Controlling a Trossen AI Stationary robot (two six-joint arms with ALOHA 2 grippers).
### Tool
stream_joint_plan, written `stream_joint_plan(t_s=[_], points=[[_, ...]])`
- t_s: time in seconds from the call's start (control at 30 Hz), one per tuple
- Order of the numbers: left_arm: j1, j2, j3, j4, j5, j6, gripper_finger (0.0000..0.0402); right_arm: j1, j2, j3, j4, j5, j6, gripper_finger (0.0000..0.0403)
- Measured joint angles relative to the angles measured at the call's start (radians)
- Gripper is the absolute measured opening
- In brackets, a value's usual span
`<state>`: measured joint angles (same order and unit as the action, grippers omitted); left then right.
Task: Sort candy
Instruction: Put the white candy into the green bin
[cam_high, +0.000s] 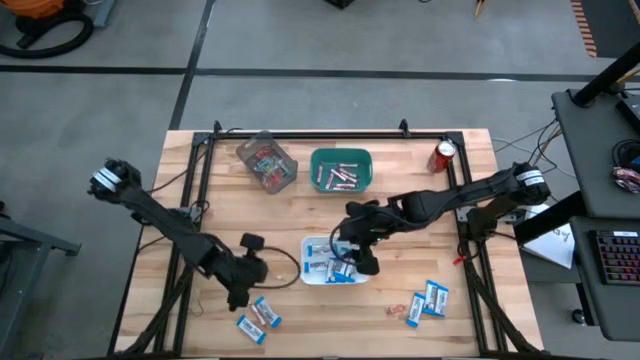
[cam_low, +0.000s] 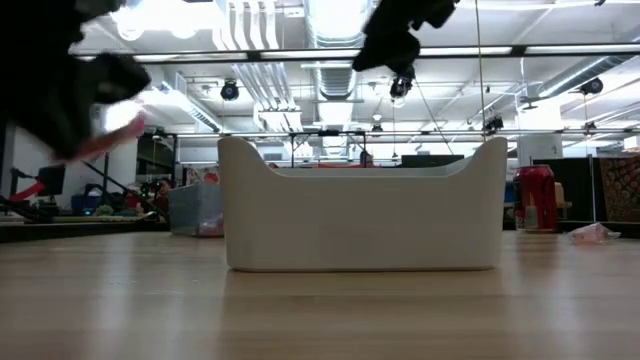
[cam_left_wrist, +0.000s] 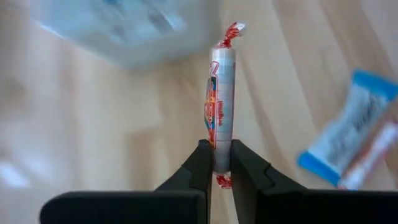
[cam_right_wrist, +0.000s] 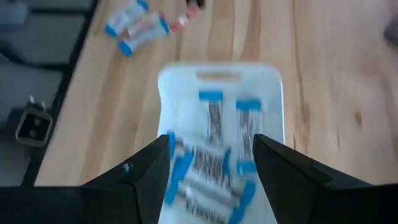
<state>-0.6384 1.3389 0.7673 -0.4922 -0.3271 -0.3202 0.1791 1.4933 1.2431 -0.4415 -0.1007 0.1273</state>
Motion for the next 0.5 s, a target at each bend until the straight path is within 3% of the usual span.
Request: stream_joint_plan(t_s=[0.27,0.5], points=[[0.001,-0.183,0.001,0.094,-0.345,0.024,0.0012,0.000,0.000,-0.180,0.528,0.112,-0.102,0.0219],[0.006,-0.181,0.003,0.314,-0.530,0.126,0.0013,-0.001,0.000,-0.344,1.056,0.134,-0.166,0.0219]])
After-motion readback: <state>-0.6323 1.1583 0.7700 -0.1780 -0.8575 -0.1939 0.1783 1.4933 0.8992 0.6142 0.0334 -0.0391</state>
